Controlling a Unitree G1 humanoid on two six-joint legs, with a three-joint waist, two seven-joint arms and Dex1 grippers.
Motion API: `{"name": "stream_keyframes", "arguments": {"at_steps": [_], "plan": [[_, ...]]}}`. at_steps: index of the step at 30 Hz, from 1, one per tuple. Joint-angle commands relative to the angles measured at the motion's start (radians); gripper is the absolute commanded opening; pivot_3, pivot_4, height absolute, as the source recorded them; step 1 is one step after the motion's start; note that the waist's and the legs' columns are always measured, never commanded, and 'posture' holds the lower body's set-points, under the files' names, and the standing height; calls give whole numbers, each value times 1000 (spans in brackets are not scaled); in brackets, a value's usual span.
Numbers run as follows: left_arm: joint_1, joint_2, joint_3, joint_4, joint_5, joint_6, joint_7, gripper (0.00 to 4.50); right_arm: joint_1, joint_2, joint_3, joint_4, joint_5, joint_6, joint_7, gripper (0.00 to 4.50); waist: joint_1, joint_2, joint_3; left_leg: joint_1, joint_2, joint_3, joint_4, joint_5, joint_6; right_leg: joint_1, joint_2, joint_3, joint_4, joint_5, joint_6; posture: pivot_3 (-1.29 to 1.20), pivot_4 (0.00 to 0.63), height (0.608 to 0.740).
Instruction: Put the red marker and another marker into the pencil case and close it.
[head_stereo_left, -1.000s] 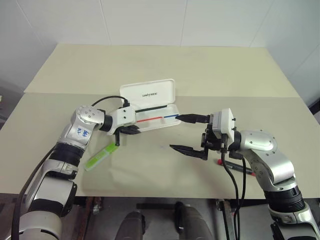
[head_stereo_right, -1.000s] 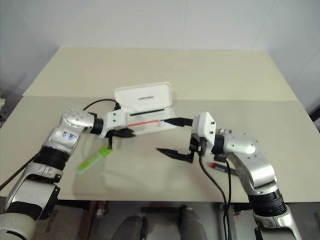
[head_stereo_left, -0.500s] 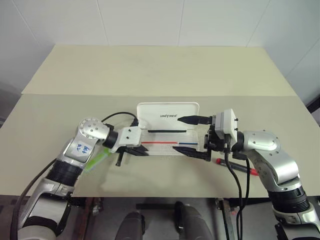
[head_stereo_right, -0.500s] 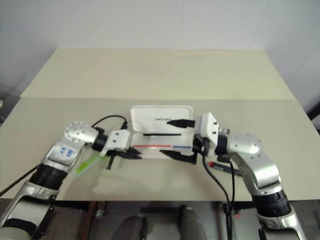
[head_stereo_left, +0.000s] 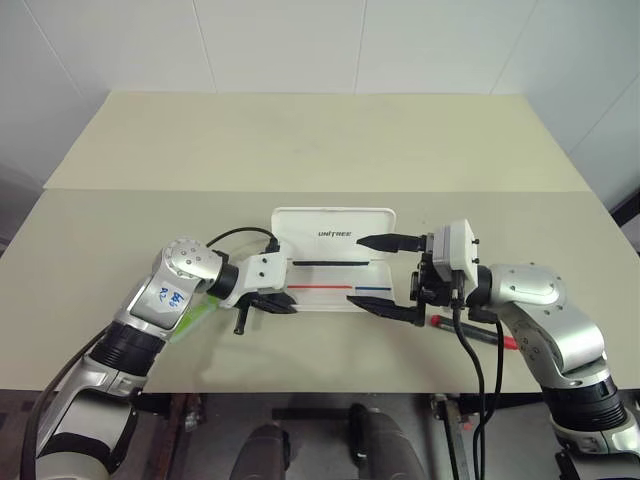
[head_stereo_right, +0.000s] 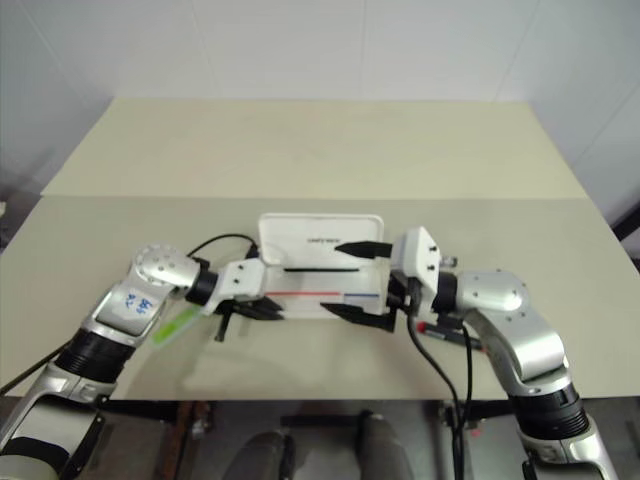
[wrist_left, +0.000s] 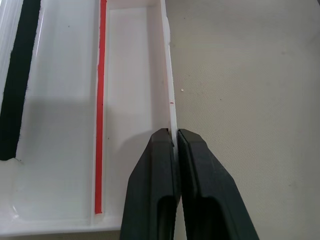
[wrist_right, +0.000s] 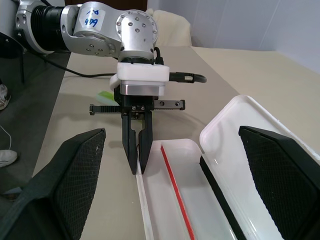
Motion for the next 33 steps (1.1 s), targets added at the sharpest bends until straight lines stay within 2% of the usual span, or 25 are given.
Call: {"name": "stream_keyframes", "arguments": {"at_steps": [1,9,10,19,25,29,33], "plan": [[-3,6,-2,-9,5,34,19,1433,-2,-11,-37,-32,20,0,-6,4500,0,0,0,0,0,0,0,0,0,0,0,0,0,0,0,0,150,740],[-10,1,27,-86,-90,158,8,4226,-1,-5,-35,-30,17,1,-1,4500,3,0,0,0,0,0,0,0,1,0,0,0,0,0,0,0,150,740],[-7,6,28,-97,-100,169,3,4464,-1,-4,-34,-28,17,0,0,4500,3,0,0,0,0,0,0,0,1,0,0,0,0,0,0,0,150,740],[24,12,126,-169,-230,215,22,4464,17,5,-31,-15,20,-6,8,4500,3,0,0,-1,0,-1,0,0,1,0,0,0,-1,0,0,0,150,740],[71,16,240,-178,-338,144,9,4464,46,-21,-67,-26,46,22,13,4500,3,0,0,-1,0,-1,0,0,1,0,0,0,-1,0,0,0,150,740],[95,5,374,-113,-473,33,-76,4464,109,-119,-153,-32,79,59,44,4500,8,0,0,-1,0,-1,0,0,1,0,-1,-1,-2,0,0,0,150,740],[108,48,430,-52,-517,-5,-148,4464,206,-222,-242,-5,88,75,95,4500,7,0,0,-1,0,0,0,0,1,0,-1,-1,-2,0,0,0,150,740]]}}
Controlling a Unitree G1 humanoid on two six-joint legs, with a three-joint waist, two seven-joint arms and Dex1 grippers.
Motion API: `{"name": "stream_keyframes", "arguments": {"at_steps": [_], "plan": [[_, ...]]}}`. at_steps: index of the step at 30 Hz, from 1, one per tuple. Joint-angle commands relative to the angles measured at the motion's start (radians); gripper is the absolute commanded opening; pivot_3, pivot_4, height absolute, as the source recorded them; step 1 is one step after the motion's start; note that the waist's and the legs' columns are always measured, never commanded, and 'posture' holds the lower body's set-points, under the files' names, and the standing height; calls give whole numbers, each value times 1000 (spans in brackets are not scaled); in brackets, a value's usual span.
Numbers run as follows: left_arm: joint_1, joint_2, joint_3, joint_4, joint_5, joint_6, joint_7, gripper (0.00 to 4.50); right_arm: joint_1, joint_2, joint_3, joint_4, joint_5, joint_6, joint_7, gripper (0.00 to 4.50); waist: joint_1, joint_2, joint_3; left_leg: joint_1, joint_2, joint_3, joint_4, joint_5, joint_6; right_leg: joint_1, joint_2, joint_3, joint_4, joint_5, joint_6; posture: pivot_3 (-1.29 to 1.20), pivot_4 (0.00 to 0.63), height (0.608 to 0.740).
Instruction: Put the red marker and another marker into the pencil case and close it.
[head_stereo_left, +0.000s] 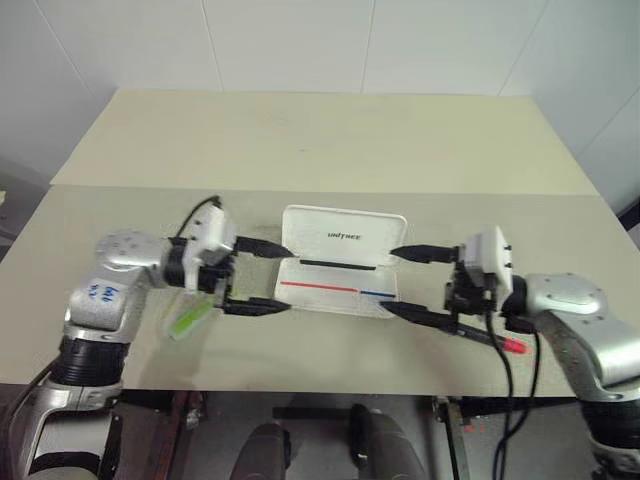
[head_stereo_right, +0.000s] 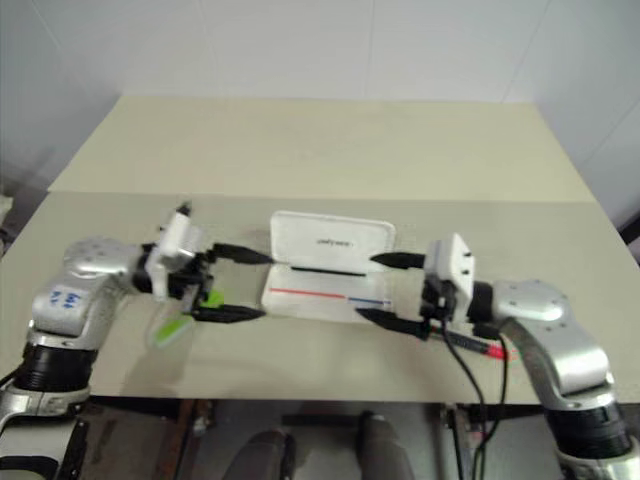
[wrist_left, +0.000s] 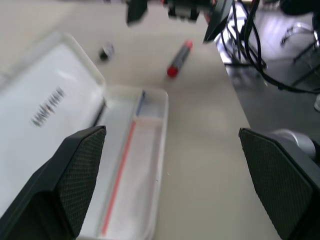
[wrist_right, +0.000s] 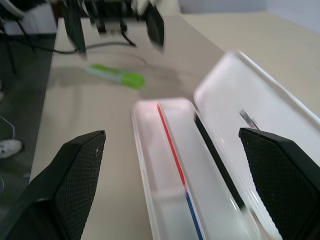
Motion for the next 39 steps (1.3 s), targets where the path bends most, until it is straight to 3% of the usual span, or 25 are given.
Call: {"name": "stream_keyframes", "arguments": {"at_steps": [1,8,12,27,30,39], "plan": [[11,44,49,24,-53,-40,-70,4464,74,-71,-105,11,29,14,52,4500,-1,0,0,0,0,0,0,0,0,0,0,0,0,0,0,0,150,740],[37,106,57,5,-83,-38,-135,4464,189,-154,-180,120,8,2,133,4500,-5,0,0,1,0,1,0,0,0,2,0,1,-3,-1,-2,0,150,740],[29,149,47,37,-71,-55,-177,4464,217,-174,-153,227,-49,-41,181,4500,-4,0,0,1,0,2,0,0,0,2,0,1,-3,-1,-2,0,150,740],[-1,223,48,88,-80,-90,-169,4464,158,-146,-72,569,-193,-236,271,4500,-5,0,0,1,0,3,0,0,0,2,0,2,-3,0,-1,0,150,740],[-7,228,54,98,-78,-100,-173,4500,162,-136,-61,591,-207,-266,265,3666,-5,0,0,2,0,3,0,0,0,2,1,2,-3,0,0,0,150,740],[-28,214,41,138,-73,-143,-182,4500,150,-102,-70,543,-191,-274,231,609,-6,0,0,2,0,3,0,0,0,2,1,2,-3,0,1,0,150,740]]}}
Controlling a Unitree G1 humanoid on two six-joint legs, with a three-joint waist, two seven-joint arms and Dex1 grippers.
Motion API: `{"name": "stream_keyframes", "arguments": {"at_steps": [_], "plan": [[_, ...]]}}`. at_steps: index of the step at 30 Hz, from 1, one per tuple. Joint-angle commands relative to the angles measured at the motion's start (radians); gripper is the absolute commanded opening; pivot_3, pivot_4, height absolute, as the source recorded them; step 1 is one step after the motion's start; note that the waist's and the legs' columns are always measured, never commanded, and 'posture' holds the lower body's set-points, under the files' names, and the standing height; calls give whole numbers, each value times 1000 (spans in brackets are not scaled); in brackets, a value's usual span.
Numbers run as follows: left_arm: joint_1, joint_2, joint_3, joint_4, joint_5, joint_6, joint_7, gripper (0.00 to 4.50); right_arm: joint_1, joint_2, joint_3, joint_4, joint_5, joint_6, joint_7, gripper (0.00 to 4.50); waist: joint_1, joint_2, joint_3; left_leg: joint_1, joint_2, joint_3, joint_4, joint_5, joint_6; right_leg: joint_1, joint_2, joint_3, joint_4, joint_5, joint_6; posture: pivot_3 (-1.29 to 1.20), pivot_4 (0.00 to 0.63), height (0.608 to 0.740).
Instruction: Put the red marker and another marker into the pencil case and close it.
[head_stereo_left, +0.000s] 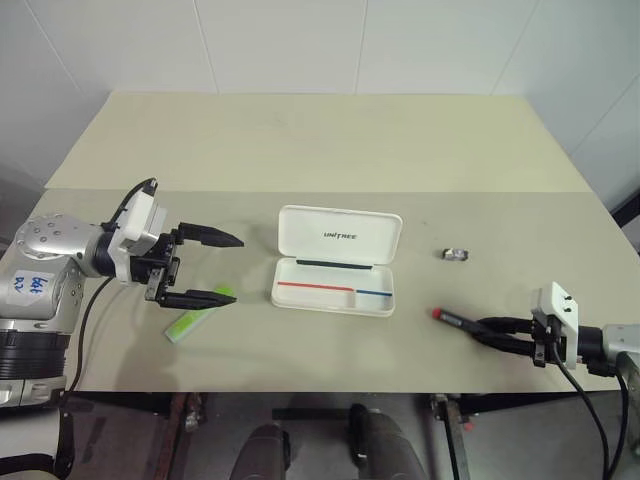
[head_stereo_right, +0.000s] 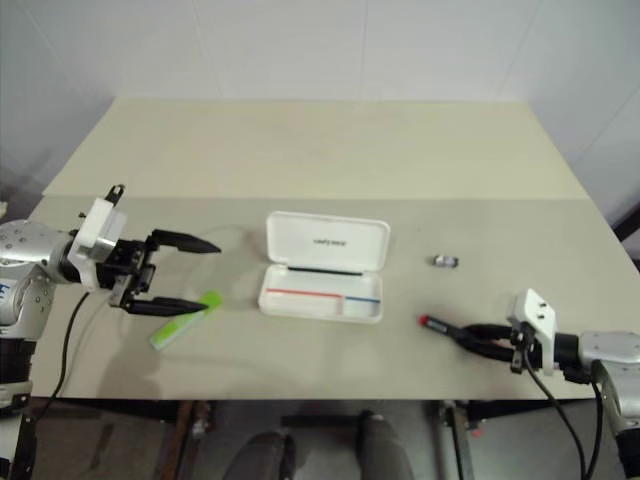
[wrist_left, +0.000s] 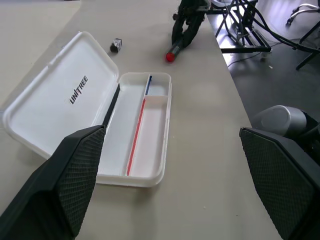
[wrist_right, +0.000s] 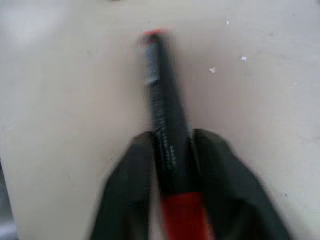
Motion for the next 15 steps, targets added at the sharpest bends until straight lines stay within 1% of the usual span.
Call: {"name": "stream_keyframes", "arguments": {"at_steps": [1,4,8,12,15], "plan": [[-19,8,11,17,-18,-26,-63,4500,-4,13,-2,-52,7,2,-15,612,-1,0,0,0,0,0,0,0,0,0,0,0,0,0,0,0,150,740],[-14,1,8,32,-11,-43,-55,4500,-17,16,-3,-96,7,6,-42,612,-1,0,0,0,0,0,0,0,0,0,0,0,1,0,0,0,150,740],[11,-5,17,55,-1,-73,-35,4500,-76,11,-5,-184,33,44,-64,612,-2,0,0,0,0,1,1,0,0,0,0,1,1,0,0,0,150,740],[41,-2,32,73,4,-100,-20,4500,-172,16,12,-288,71,111,-81,612,-2,0,0,1,0,1,0,0,0,0,0,1,1,0,0,0,150,740],[71,4,44,89,14,-126,-8,4500,-277,56,67,-382,107,180,-95,612,-4,1,0,0,1,1,0,0,0,-2,0,1,1,0,0,0,150,740]]}}
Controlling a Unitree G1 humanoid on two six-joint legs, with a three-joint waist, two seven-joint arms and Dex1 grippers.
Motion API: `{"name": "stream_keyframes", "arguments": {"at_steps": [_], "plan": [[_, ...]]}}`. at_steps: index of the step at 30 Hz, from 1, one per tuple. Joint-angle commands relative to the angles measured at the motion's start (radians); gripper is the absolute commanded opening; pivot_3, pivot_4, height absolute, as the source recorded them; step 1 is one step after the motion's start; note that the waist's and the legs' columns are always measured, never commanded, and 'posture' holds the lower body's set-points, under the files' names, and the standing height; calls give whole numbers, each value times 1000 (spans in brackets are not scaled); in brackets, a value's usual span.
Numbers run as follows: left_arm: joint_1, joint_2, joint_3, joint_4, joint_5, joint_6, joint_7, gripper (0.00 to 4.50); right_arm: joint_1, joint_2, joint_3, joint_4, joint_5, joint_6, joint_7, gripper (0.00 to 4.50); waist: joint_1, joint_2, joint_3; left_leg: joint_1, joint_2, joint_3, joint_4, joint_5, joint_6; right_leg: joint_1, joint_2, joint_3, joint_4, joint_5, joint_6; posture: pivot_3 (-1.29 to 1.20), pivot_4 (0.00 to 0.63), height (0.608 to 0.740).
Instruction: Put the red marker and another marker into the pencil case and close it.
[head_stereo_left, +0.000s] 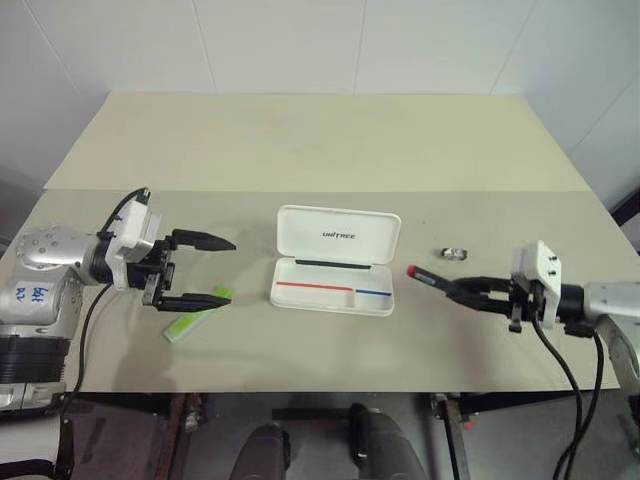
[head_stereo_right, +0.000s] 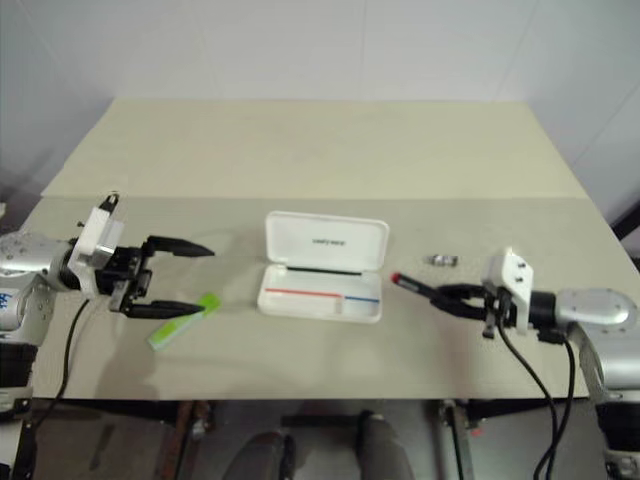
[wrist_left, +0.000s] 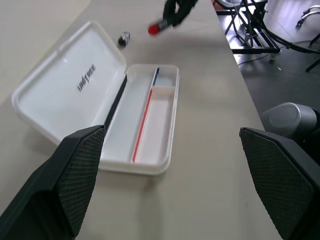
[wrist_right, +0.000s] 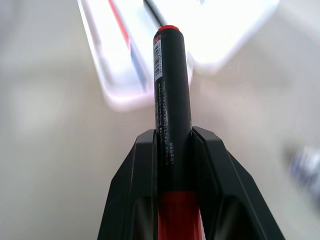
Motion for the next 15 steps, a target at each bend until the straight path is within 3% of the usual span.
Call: {"name": "stream_keyframes", "arguments": {"at_steps": [1,7,15], "plan": [[16,11,38,5,6,-31,-5,4500,-79,37,46,-111,55,57,-14,612,1,0,0,0,0,0,0,0,0,0,0,0,0,0,0,0,150,740],[46,6,48,-5,19,-31,37,4500,-197,162,184,-92,24,71,-19,612,6,0,0,-2,0,-2,-1,0,0,0,-1,-3,0,0,0,0,150,740],[86,-21,50,-71,15,1,109,4500,-387,350,355,250,-165,-152,13,612,0,0,0,-1,0,-2,-2,-1,-1,-1,-1,-3,4,0,0,0,150,740]]}}
